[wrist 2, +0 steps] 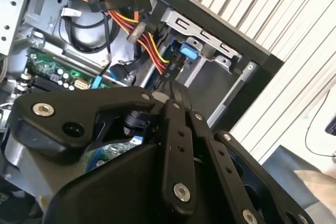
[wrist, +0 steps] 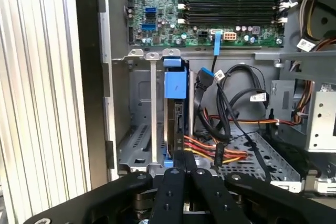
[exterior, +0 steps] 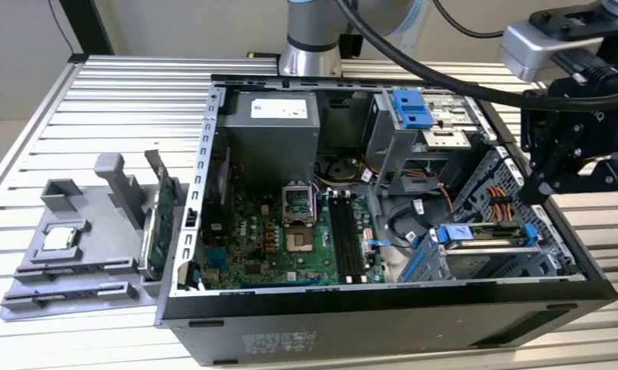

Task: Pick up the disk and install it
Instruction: 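Insert the first disk wire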

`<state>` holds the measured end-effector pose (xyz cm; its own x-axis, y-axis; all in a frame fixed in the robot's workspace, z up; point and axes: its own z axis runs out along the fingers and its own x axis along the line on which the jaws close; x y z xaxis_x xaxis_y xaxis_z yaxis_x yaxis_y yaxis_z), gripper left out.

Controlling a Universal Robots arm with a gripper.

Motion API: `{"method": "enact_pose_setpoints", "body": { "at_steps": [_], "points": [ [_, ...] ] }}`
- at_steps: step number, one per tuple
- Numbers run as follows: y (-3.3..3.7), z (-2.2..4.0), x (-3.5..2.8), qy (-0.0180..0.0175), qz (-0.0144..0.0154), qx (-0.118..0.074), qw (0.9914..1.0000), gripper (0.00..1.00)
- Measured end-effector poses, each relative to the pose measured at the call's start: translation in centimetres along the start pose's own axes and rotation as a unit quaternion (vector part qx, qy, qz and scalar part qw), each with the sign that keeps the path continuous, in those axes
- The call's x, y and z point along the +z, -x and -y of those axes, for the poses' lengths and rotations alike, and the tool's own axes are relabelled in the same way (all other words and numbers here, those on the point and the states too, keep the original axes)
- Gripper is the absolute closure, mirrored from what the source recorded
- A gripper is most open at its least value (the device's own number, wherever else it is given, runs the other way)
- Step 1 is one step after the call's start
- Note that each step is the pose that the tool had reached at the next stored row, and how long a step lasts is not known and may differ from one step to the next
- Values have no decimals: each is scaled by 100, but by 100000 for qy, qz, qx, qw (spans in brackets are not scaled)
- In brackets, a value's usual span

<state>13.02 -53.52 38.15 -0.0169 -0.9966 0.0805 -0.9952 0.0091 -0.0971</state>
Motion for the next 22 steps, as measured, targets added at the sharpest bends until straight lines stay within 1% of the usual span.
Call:
{"method": "enact_pose_setpoints", "body": {
  "at_steps": [1, 3, 4, 5, 7, 10, 11, 13, 15, 16, 21, 22],
  "points": [
    [0, 0, 0, -51, -450, -575, 99997, 100],
    [0, 0, 1, -149, -1215, -1664, 99979, 100],
    [0, 0, 0, -200, -1609, -2238, 99962, 100],
    [0, 0, 1, -245, -2068, -2753, 99940, 100],
    [0, 0, 1, -314, -3200, -3655, 99881, 100],
    [0, -1, 0, -409, -5028, -4924, 99751, 100],
    [0, -4, 0, -438, -5729, -5345, 99692, 100],
    [1, -13, 0, -504, -6903, -6208, 99567, 100],
    [5, -28, 1, -591, -7868, -7098, 99435, 100],
    [6, -29, 1, -599, -7962, -7209, 99420, 100],
    [6, -29, 1, -600, -7970, -7208, 99419, 100],
    [7, -29, 1, -600, -7968, -7209, 99419, 0]
  ]
}}
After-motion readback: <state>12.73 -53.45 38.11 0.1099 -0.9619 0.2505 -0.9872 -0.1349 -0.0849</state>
